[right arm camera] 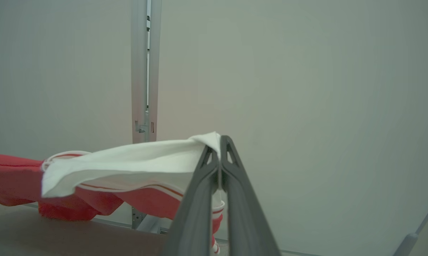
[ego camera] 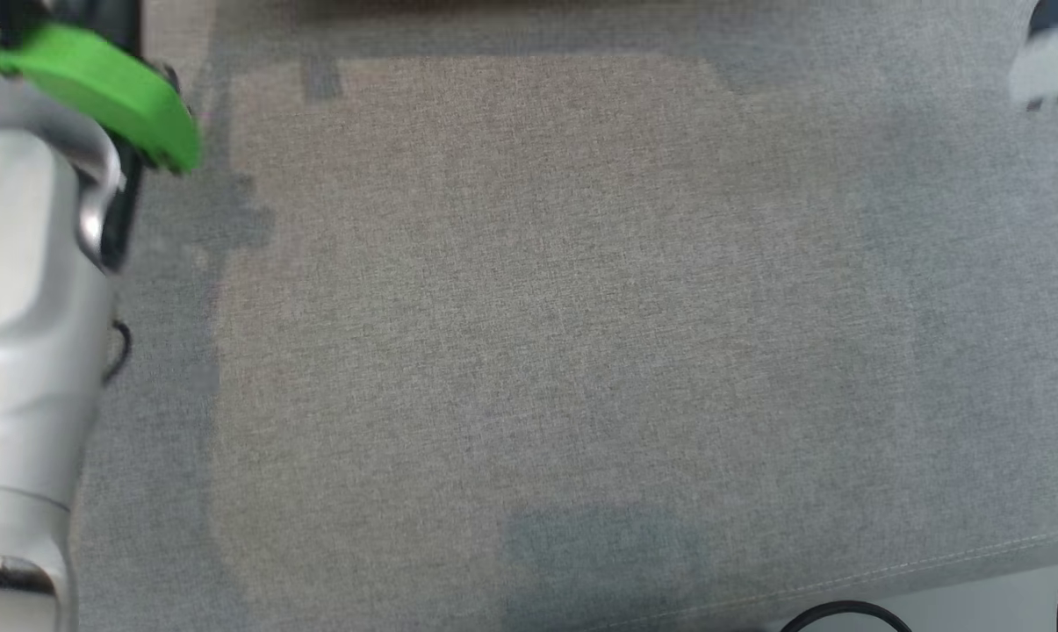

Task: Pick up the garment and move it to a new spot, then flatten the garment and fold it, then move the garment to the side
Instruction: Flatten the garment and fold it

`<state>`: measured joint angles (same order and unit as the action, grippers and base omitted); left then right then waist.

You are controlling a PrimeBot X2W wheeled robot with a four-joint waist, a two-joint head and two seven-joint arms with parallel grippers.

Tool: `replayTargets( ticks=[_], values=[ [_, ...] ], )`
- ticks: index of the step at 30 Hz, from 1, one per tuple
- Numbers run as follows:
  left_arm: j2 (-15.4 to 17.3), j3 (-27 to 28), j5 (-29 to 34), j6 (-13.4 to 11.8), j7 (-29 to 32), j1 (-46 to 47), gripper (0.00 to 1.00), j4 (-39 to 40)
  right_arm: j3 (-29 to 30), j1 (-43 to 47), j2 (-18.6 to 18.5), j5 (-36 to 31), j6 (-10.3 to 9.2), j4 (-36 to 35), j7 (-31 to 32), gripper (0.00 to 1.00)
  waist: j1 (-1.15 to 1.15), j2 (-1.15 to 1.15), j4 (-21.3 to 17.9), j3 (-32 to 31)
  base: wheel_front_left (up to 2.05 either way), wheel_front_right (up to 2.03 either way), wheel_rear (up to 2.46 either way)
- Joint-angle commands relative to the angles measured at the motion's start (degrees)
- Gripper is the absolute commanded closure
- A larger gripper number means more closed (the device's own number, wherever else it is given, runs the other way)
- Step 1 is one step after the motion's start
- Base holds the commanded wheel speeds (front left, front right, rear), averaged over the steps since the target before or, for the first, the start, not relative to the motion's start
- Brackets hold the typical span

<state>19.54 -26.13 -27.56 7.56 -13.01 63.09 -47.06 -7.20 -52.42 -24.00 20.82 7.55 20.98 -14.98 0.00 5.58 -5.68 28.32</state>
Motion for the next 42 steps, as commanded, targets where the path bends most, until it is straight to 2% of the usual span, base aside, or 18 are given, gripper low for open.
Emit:
replayTargets(
  ticks=[1, 6, 11, 17, 20, 25, 35, 42],
  values=[
    [-0.5, -1.0, -1.5, -0.1, -0.4, -3.0, 1.00, -0.8, -0.5, 4.0, 0.0, -0.2, -0.12, -0.2, -0.1, 1.00, 0.00, 0.01, -0.3, -1.4, 0.00, 0.00, 0.00],
    [-3.7, -2.4, -9.9, -0.1, -1.8, -16.8, 1.00, -4.7, -1.2, 18.2, 2.8, 1.2, -0.12, 1.2, -0.1, 1.00, 0.00, 0.01, -1.1, -4.4, 0.00, 0.00, 0.00],
    [-6.5, -1.4, -14.1, -0.1, -1.9, -29.1, 1.00, -7.3, -2.8, 27.9, 4.9, 0.6, -0.12, 3.3, -0.1, 1.00, 0.00, 0.01, -1.4, -8.4, 0.00, 0.00, 0.00],
    [-9.3, 3.0, -12.1, -0.1, -1.6, -41.0, 1.00, -6.5, -3.2, 37.7, 6.6, 1.3, -0.12, 5.8, -0.1, 1.00, 0.00, 0.01, -0.6, -14.6, 0.00, 0.00, 0.00],
    [-10.3, 6.9, -11.0, -0.2, -1.6, -46.4, 1.00, -6.1, -3.6, 42.6, 7.0, 1.3, -0.12, 6.6, -0.1, 1.00, 0.00, 0.01, -0.2, -17.7, 0.00, 0.00, 0.00],
    [-10.9, 10.9, -7.4, -0.3, -1.6, -53.9, 1.00, -4.7, -4.3, 49.2, 7.2, 1.7, -0.12, 7.1, -0.1, 1.00, 0.00, 0.01, 0.1, -21.8, 0.00, 0.00, 0.00],
    [-12.2, 16.7, -3.5, -0.3, -1.7, -62.4, 1.00, -2.7, -6.5, 58.4, 6.3, 3.7, -0.12, 7.5, -0.1, 1.00, 0.00, 0.01, 1.8, -24.1, 0.00, 0.00, 0.00],
    [-13.9, 18.5, -1.6, -0.3, -1.7, -64.3, 1.00, 0.5, -4.8, 61.1, 6.2, 4.5, -0.12, 5.4, -0.1, 1.00, 0.00, 0.01, 2.9, -23.6, 0.00, 0.00, 0.00]
  ],
)
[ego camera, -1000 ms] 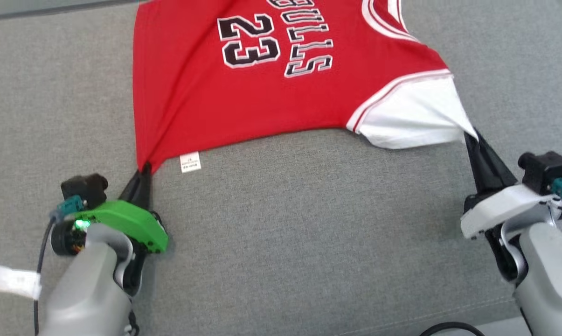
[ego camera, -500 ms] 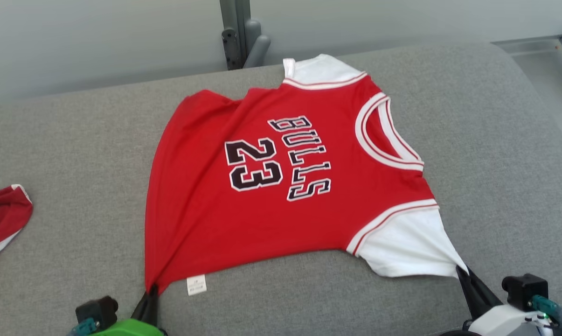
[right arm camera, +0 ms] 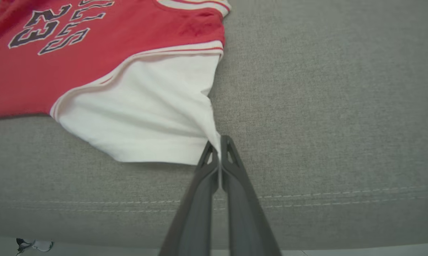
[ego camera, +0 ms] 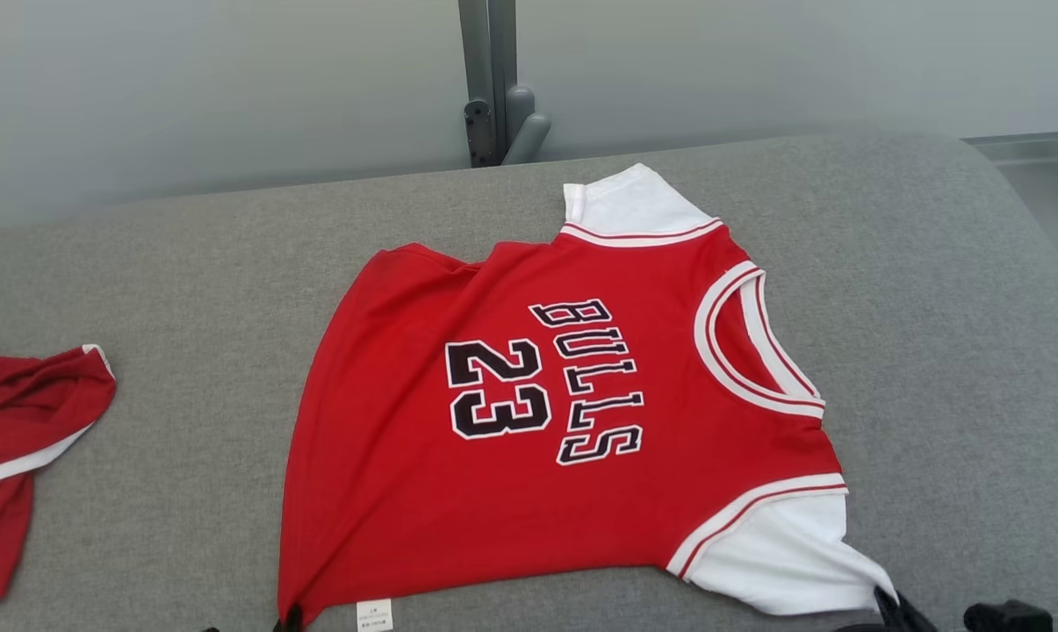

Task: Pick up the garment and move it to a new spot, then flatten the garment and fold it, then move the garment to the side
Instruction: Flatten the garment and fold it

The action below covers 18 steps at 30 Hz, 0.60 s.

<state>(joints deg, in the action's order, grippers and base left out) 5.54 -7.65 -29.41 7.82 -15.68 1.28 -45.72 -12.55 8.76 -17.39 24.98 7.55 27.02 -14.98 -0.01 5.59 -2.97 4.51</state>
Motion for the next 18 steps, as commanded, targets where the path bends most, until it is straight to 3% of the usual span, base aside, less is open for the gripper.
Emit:
replayTargets(
  ticks=[1, 5, 9, 18],
  values=[
    [0.0, -0.1, 0.7, -0.5, 0.8, -2.0, 1.00, 0.3, 1.0, -0.7, -0.2, 0.3, -0.12, -1.9, -0.1, 1.00, 0.01, -0.01, 0.3, 0.4, 0.00, 0.00, 0.00],
    [0.3, -1.8, 3.1, -0.4, 0.5, 1.6, 1.00, 10.0, 5.2, -4.4, 1.5, -1.1, -0.12, -9.6, -0.1, 1.00, 0.01, -0.01, 1.1, 1.7, 0.00, 0.00, 0.00],
    [1.1, -3.2, 4.3, -0.4, 0.5, 4.2, 1.00, 15.6, 6.7, -9.4, 2.2, -2.3, -0.12, -12.7, -0.1, 1.00, 0.01, -0.01, 2.0, 3.7, 0.00, 0.00, 0.00],
    [0.5, -3.6, 3.7, -0.4, 0.5, 11.7, 1.00, 16.8, 8.2, -21.7, 1.7, -5.3, -0.12, -9.4, -0.1, 1.00, 0.01, -0.01, 3.3, 8.4, 0.00, 0.00, 0.00]
  ],
)
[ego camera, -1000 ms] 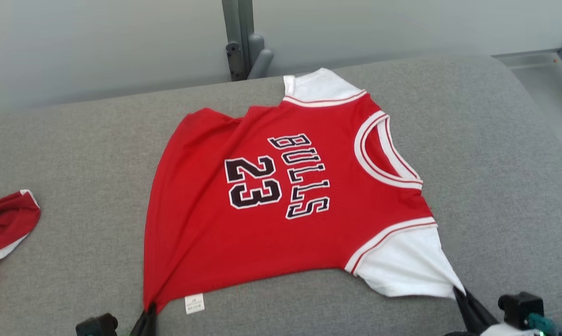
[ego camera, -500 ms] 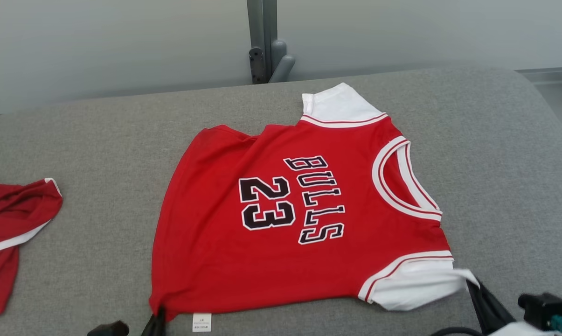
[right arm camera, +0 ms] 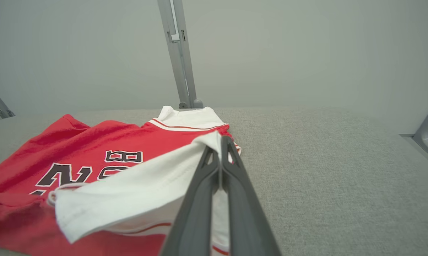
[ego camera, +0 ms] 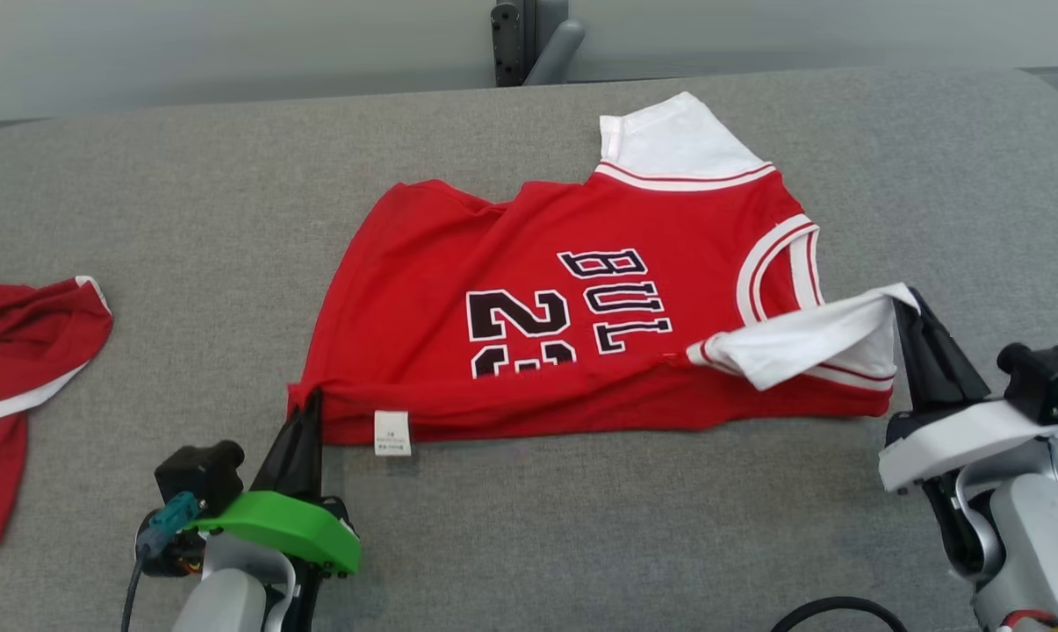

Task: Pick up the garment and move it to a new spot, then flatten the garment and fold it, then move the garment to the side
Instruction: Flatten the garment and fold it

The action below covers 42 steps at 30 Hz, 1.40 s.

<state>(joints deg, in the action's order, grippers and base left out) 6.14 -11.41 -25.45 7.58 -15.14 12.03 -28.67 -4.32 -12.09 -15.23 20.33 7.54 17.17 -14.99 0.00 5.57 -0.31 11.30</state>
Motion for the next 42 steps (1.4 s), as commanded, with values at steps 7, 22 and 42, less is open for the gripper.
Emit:
replayTargets(
  ticks=[7, 22, 42],
  values=[
    [-0.6, 1.0, 0.6, -0.1, 0.0, 6.7, 1.00, -2.4, 0.6, -9.0, -1.0, -2.2, -0.10, 5.5, -0.1, 1.00, 0.00, 0.01, 0.9, 6.1, 0.00, 0.00, 0.00],
    [-1.9, 1.7, 2.5, -0.1, 0.0, 15.7, 1.00, -3.1, 1.4, -17.6, -0.1, -5.0, -0.10, 9.8, -0.1, 1.00, 0.00, 0.01, 1.9, 12.5, 0.00, 0.00, 0.00],
    [-3.2, 9.4, 8.9, -0.3, 0.0, 10.5, 0.00, 2.3, 6.5, -12.6, 3.4, -8.5, -0.10, 6.2, -0.1, 0.00, 0.00, 0.01, 1.2, 12.9, 0.00, 0.00, 0.00]
  ],
)
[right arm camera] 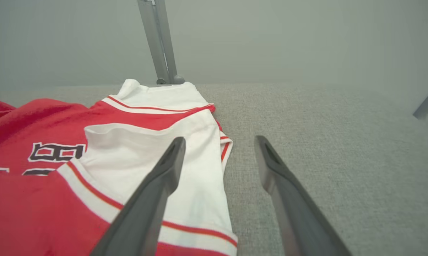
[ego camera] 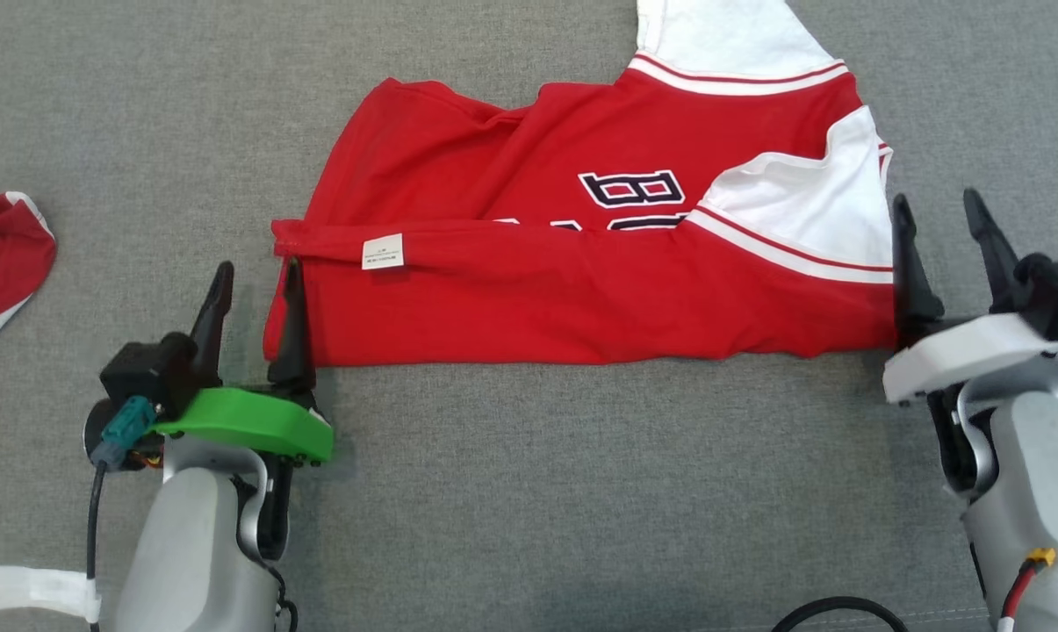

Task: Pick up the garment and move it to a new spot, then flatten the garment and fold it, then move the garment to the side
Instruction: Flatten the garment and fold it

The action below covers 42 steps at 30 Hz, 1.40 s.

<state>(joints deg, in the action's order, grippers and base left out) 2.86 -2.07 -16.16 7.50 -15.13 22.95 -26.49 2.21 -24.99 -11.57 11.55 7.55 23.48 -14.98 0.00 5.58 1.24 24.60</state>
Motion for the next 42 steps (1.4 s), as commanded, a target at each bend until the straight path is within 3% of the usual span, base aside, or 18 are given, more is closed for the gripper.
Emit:
replayTargets(
  ticks=[1, 10, 21, 22, 24, 42],
  values=[
    [0.2, 0.0, -0.9, -0.2, 0.0, -1.3, 0.00, 0.4, -0.4, 1.9, -0.7, 0.4, -0.12, -0.2, -0.1, 0.00, 0.00, 0.00, -0.5, -0.7, 0.00, 0.00, 0.00],
    [0.1, -1.1, -2.2, -1.1, 0.0, -7.9, 0.00, 1.8, -0.7, 10.6, 0.1, 4.6, -0.12, 0.4, -0.1, 0.00, 0.00, 0.00, -1.9, -2.2, 0.00, 0.00, 0.00],
    [0.1, -2.6, -2.7, -1.4, 0.0, -8.1, 0.00, 2.3, -2.7, 9.0, 0.8, 7.4, -0.12, 7.3, -0.1, 0.00, 0.00, 0.00, -0.7, -2.2, 0.00, 0.00, 0.00],
    [0.1, -2.6, -2.7, -1.5, 0.0, -8.1, 0.00, 2.3, -3.1, 8.7, 0.8, 7.9, -0.12, 8.2, -0.1, 0.47, 0.00, 0.00, -0.6, -2.3, 0.00, 0.00, 0.00],
    [0.1, -2.6, -2.7, -1.5, 0.0, -8.2, 0.00, 2.4, -3.5, 8.4, 0.6, 8.4, -0.12, 9.0, 0.0, 1.00, 0.00, 0.00, -0.4, -2.2, 0.00, 0.00, 0.00],
    [0.1, -1.5, -3.1, -0.7, 0.0, -5.6, 0.00, -2.2, -4.4, 7.4, -0.3, 9.1, -0.12, 3.8, -0.1, 1.00, 0.00, 0.00, -2.0, -1.2, 0.00, 0.00, 0.00]
  ],
)
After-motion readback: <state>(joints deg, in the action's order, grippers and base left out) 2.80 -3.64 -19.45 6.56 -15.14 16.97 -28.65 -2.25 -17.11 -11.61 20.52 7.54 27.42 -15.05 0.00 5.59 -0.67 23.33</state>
